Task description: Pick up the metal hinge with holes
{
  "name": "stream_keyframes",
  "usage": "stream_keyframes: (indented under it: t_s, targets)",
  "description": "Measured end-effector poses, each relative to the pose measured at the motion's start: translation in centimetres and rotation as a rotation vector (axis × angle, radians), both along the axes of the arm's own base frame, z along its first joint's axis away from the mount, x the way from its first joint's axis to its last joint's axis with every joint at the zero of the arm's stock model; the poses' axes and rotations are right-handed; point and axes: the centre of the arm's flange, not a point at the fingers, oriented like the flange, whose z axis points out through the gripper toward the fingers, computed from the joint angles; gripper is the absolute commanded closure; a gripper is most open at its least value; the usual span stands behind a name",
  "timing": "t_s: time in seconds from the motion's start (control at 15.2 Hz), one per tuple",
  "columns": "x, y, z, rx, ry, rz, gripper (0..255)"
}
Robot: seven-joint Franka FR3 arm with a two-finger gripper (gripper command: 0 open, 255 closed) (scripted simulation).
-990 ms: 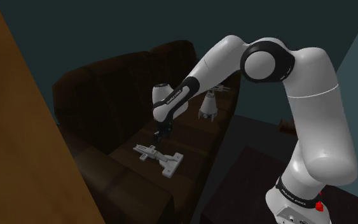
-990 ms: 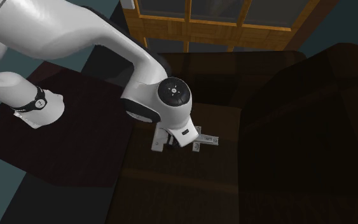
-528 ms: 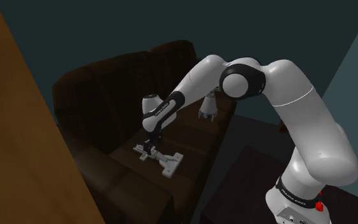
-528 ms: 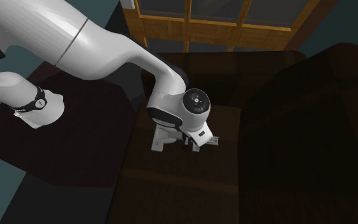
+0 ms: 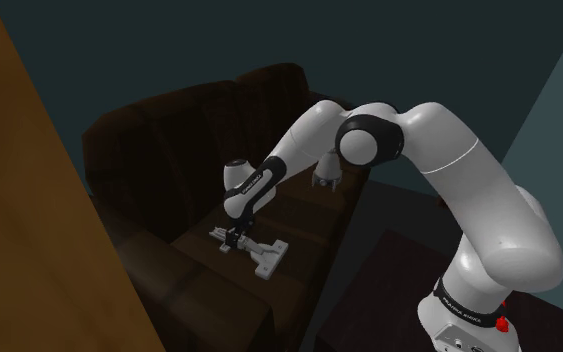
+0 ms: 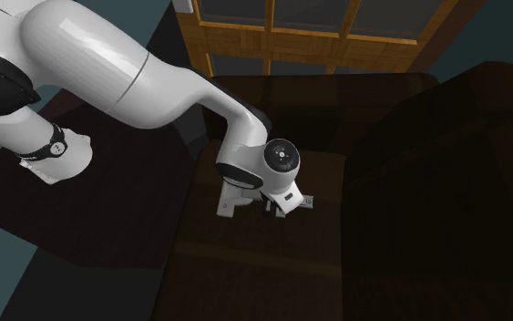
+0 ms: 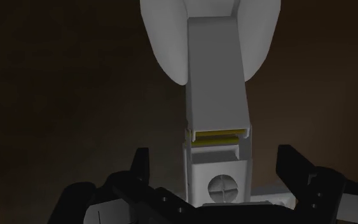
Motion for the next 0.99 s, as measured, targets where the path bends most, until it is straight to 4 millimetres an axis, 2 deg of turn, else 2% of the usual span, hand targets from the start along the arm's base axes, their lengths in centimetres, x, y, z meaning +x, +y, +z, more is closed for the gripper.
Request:
stream_keyframes:
  t_s: [0.66, 0.99]
  targets:
    - [0.0, 0.0, -0.2, 0.000, -0.001, 0.000, 255]
    - [0.0, 0.0, 1.9, 0.000, 0.000, 0.000, 255]
